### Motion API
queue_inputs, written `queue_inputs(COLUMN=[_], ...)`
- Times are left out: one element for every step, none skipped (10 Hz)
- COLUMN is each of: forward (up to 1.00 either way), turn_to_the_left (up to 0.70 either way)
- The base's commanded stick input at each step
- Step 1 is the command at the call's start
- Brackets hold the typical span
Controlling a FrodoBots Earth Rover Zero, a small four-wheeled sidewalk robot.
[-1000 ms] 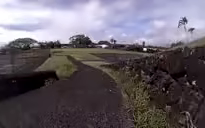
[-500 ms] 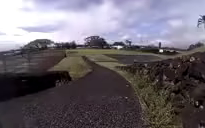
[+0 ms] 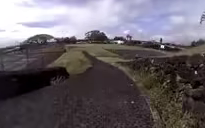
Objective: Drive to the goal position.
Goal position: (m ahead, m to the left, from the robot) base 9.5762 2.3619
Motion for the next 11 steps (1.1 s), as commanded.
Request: queue_inputs(forward=[0.5,0.5,0.25,0.0,0.0,0.0,0.0,0.0,0.0,0.0,0.0], turn_to_the_left=[0.0,0.0,0.0,0.0,0.0,0.0,0.0,0.0,0.0,0.0,0.0])
